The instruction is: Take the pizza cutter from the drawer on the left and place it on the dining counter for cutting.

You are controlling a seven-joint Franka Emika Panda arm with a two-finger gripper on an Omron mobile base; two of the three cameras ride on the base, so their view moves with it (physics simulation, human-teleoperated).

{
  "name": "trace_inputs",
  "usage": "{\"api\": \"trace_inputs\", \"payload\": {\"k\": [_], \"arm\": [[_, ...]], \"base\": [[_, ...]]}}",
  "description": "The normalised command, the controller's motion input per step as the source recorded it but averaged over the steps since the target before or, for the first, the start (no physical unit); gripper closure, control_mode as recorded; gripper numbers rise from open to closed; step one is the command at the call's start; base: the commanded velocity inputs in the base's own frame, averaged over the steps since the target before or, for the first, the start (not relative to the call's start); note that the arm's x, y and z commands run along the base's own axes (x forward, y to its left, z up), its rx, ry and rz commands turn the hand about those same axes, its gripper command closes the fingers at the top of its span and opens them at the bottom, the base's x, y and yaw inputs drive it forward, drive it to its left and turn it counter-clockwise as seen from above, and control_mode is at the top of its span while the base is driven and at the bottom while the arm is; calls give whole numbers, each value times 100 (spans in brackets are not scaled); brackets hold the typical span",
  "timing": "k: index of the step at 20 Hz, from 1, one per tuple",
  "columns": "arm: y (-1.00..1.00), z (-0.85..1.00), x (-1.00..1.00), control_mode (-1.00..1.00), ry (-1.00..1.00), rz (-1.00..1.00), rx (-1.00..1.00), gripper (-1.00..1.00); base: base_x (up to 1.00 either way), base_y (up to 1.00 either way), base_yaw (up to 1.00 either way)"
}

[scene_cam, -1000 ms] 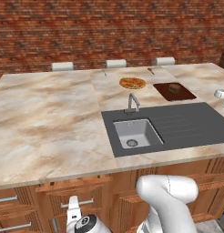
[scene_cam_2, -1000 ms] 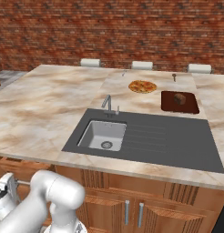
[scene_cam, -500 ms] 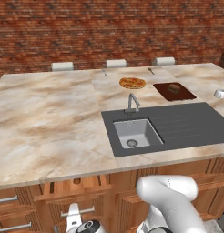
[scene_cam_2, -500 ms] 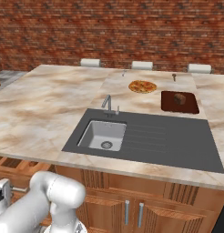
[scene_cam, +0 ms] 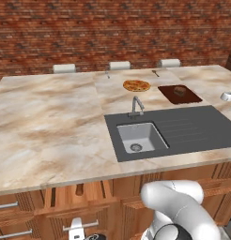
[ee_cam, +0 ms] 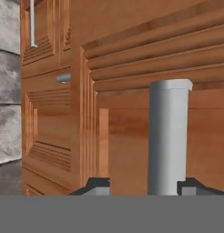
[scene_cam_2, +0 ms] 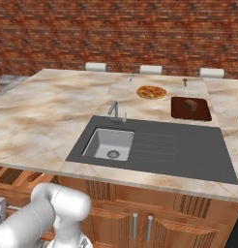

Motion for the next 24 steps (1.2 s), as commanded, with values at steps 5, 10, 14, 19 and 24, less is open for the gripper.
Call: {"api": "trace_inputs", "payload": {"k": [5,10,14,19,24], "arm": [[8,-32,-66,-100,13,0,0,100],[13,-30,-64,-100,14,0,0,100],[16,-35,-63,-100,12,0,0,100],[15,-31,-70,-100,12,0,0,100],[15,-27,-82,-100,14,0,0,100]], "base": [[0,0,0],[0,0,0],[0,0,0],[0,0,0],[0,0,0]]}}
